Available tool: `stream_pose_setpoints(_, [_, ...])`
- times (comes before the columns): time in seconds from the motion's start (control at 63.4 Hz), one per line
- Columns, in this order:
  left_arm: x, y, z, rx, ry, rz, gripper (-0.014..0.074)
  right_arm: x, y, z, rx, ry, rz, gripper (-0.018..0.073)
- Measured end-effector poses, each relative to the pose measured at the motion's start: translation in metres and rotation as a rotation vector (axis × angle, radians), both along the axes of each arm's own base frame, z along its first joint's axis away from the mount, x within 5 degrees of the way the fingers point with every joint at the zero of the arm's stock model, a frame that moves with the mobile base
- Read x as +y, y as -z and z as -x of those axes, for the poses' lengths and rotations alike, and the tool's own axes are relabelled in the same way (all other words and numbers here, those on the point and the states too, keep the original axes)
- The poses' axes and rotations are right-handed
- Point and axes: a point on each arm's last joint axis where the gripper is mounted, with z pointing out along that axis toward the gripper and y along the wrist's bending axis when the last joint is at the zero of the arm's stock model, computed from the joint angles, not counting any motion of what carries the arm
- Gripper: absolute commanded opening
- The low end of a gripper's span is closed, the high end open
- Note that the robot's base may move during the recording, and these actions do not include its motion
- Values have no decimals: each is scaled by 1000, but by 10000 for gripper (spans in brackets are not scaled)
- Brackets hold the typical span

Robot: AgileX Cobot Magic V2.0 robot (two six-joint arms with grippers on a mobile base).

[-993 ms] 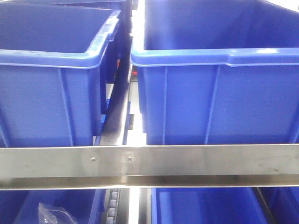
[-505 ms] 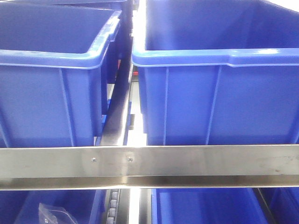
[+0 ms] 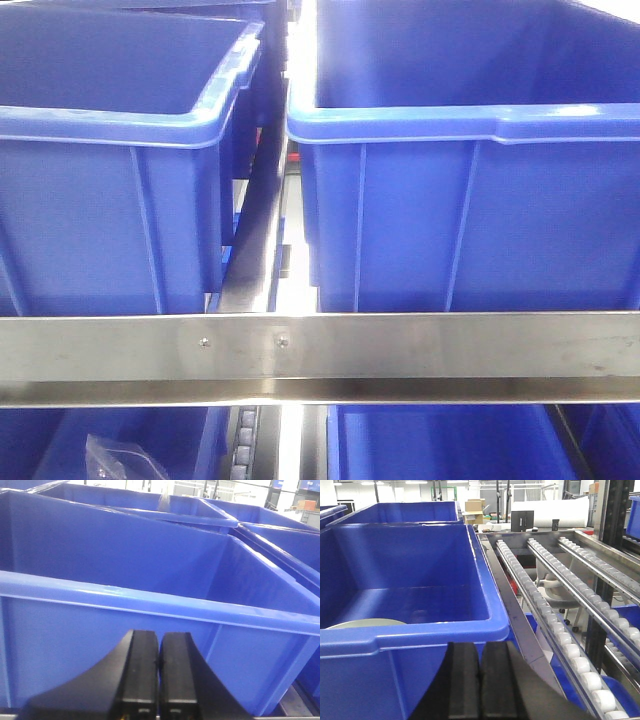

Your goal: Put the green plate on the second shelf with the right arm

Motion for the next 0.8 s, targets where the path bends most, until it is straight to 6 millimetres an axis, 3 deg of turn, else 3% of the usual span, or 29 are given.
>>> stream_pose_setpoints(0.599, [0,0,0,0,0,0,130,-8,7,0,72,84,-19,57])
stream_pose_setpoints(0.804, [0,0,0,0,0,0,130,-4,11,0,118,32,-2,57])
